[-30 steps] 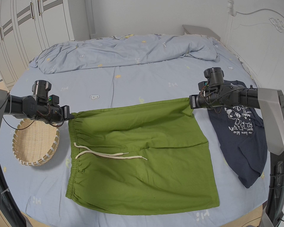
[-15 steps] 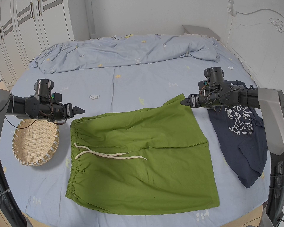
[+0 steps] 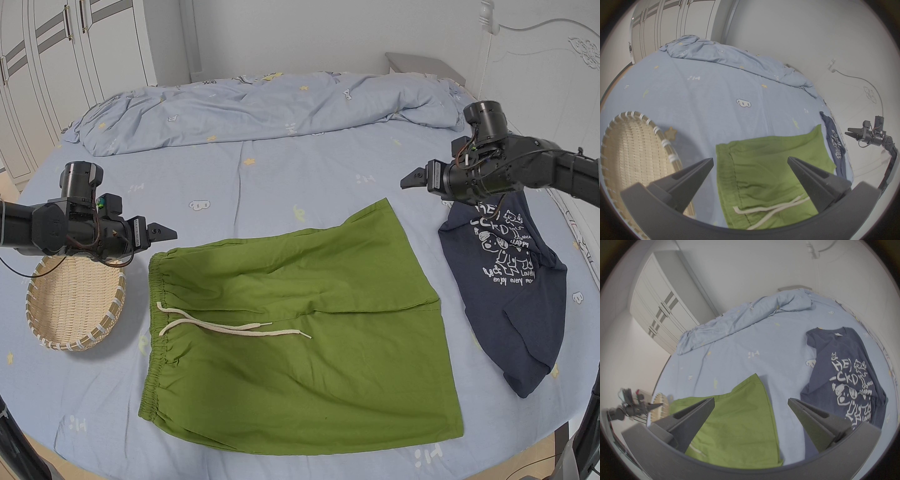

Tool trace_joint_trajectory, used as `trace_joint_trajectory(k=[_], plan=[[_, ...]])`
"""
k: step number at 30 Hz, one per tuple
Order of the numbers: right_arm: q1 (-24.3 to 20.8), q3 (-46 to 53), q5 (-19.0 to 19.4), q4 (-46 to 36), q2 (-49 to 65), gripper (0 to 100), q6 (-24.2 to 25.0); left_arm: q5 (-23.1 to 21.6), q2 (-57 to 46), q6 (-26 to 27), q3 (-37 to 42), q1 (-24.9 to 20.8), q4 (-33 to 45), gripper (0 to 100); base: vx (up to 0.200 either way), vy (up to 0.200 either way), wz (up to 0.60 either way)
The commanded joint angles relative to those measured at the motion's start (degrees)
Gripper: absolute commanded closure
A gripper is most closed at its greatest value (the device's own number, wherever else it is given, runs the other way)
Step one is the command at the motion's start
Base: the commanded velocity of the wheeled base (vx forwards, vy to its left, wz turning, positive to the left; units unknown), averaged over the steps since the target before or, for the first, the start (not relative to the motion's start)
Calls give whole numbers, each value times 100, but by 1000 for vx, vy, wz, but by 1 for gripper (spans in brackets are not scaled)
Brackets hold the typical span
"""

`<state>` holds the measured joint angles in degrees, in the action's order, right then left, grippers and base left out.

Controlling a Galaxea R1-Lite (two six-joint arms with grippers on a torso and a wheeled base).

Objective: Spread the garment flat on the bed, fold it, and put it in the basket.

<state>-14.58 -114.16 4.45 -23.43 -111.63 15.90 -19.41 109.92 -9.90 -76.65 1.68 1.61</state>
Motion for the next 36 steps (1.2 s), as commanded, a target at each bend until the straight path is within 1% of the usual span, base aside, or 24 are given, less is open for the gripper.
trace_joint_trajectory(k=[1, 3, 4, 5, 7, 8, 10, 11, 12, 14, 16, 17, 21, 23, 24, 27, 29, 32, 36], plan=[[263, 1731, 821, -540, 1583, 0, 994, -652, -1254, -285, 1311, 175, 32, 0, 0, 0, 0], [263, 2698, 847, -232, 1952, 0, 1021, -916, -1482, -337, 1786, 271, 32, 0, 0, 0, 0], [254, 2926, 847, -109, 2031, 0, 1021, -960, -1526, -346, 1900, 289, 32, 0, 0, 0, 0], [219, 3796, 856, 453, 2286, 0, 1029, -1065, -1632, -346, 2278, 350, 32, 0, 0, 0, 0], [210, 3955, 865, 576, 2339, 0, 1029, -1074, -1658, -355, 2348, 350, 32, 0, 0, 0, 0], [69, 5264, 1040, 1675, 2752, 0, 994, -1162, -1816, -337, 3025, 359, 6, 0, 0, 0, 0], [-36, 5994, 1251, 2211, 3024, 0, 1012, -1250, -1869, -328, 3403, 368, 6, 0, 0, 0, 0], [-71, 6284, 1366, 2334, 3165, 0, 1012, -1311, -1913, -320, 3596, 385, 6, 0, 0, 0, 0], [-80, 6424, 1445, 2343, 3253, 0, 1012, -1373, -1948, -328, 3719, 403, -3, 0, 0, 0, 0], [-115, 6644, 1664, 2317, 3446, 0, 1012, -1689, -2089, -320, 4097, 482, -3, 0, 0, 0, 0], [-203, 6706, 1717, 2255, 3648, 0, 1029, -1962, -2238, -302, 4449, 579, -20, 0, 0, 0, 0], [-221, 6706, 1717, 2194, 3719, 0, 1029, -1997, -2265, -293, 4580, 605, -38, 0, 0, 0, 0], [-238, 6706, 1717, 1860, 3973, 0, 1021, -1988, -2203, -188, 5064, 614, -47, 0, 0, 0, 0], [-238, 6714, 1717, 1851, 3991, 0, 1021, -1988, -2194, -179, 5073, 614, -47, 0, 0, 0, 0], [-203, 6714, 1717, 1772, 4132, 0, 1021, -1970, -1711, 216, 5178, 667, -47, 0, 0, 0, 0], [-186, 6723, 1717, 1745, 4176, 0, 1021, -1953, -1201, 603, 5257, 719, -47, 0, 0, 0, 0], [-194, 6723, 1717, 1745, 4167, 0, 1021, -1847, -990, 770, 5257, 737, -47, 0, 0, 0, 0], [-221, 6741, 1717, 1745, 4158, 0, 1012, -1663, -964, 832, 5257, 763, -47, 0, 0, 0, 0], [-221, 6749, 1726, 1745, 4132, 0, 1012, -1672, -929, 832, 5257, 772, -73, 0, 0, 0, 0]])
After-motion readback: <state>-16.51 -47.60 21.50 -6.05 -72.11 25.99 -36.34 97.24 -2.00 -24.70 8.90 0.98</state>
